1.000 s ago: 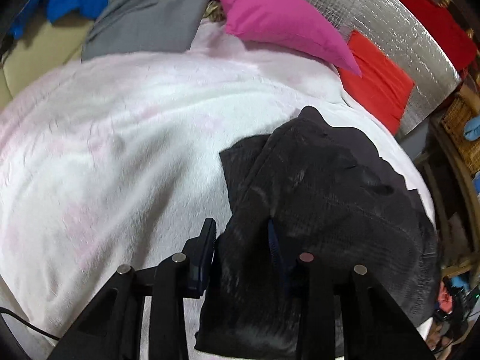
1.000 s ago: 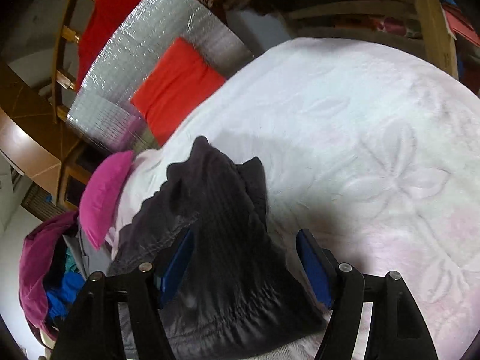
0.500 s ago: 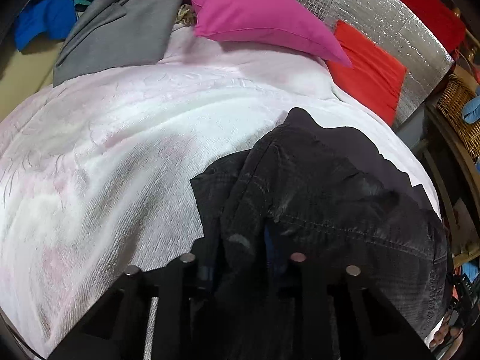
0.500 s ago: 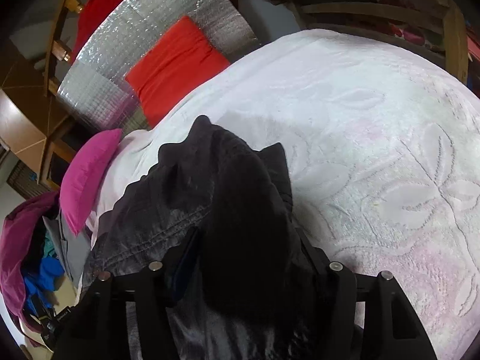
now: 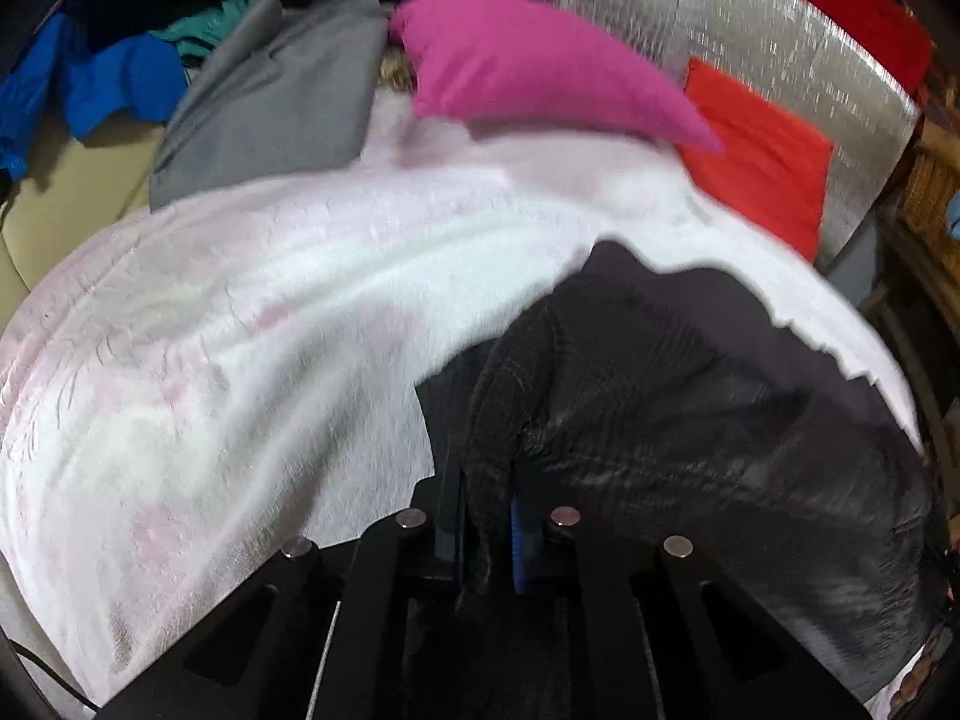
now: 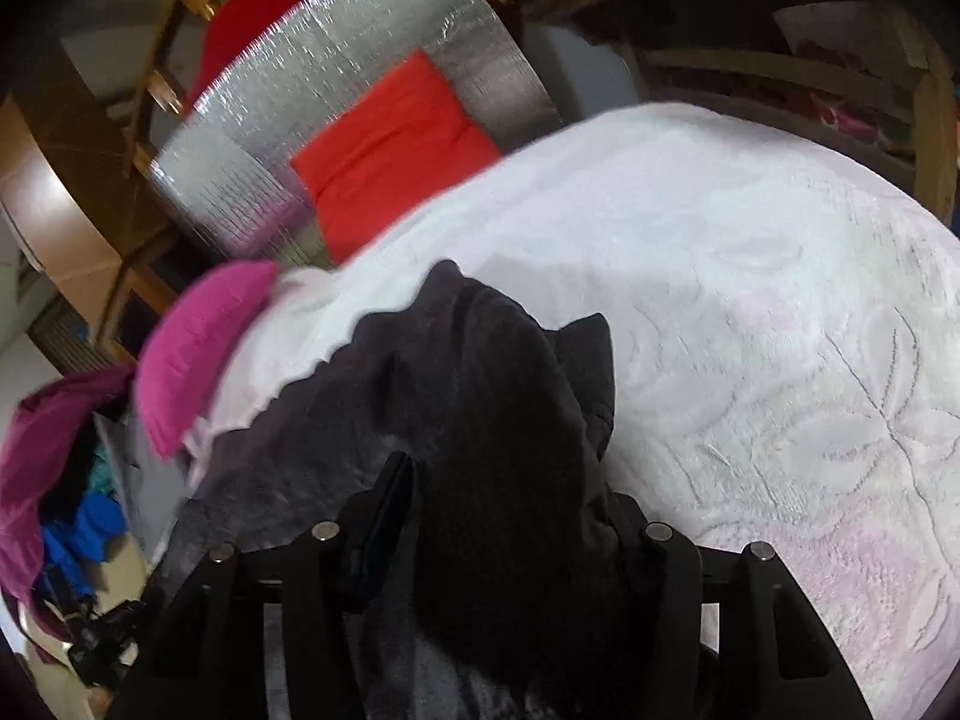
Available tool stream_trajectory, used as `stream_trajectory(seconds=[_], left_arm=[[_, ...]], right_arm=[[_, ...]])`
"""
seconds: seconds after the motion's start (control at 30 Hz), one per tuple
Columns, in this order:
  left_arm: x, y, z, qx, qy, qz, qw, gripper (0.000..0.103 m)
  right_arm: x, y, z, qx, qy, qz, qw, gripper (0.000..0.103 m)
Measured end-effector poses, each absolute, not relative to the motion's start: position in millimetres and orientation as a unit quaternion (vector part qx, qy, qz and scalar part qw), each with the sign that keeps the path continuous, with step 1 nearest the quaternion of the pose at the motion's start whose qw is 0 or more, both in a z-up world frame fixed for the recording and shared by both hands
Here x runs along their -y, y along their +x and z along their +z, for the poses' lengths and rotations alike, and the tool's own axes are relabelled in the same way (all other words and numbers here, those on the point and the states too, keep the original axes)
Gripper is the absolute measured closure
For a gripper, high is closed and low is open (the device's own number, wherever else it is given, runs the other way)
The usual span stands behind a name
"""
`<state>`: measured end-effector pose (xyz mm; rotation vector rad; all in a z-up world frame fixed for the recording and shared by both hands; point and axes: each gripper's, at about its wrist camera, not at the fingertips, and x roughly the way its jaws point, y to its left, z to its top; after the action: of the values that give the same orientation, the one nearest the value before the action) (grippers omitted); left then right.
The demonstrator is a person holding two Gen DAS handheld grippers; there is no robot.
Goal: Fold large clothes
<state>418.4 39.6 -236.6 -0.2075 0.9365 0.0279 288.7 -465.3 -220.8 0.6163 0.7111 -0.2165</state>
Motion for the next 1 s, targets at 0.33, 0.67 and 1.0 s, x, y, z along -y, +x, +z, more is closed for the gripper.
stream_trajectory(seconds=[0.33,0.67,1.0], left_arm=[[-58,399,-221,-0.44,-0.139,0.028,0.887,0.066],[-40,335,-197,-0.403,-0.077,0.02,0.911,0.048],[-2,277,-212,-0.413,-0.023,-0.024,0.91,0.047]], right_arm=[[486,272,-213,-0.328,0.349,-0.121,0.87,0.044],[469,224,-169,-0.248,0.33,-0.074,0.908,0.043],[422,225,-191,-0.332,0.375,0.053,0.864,0.034]])
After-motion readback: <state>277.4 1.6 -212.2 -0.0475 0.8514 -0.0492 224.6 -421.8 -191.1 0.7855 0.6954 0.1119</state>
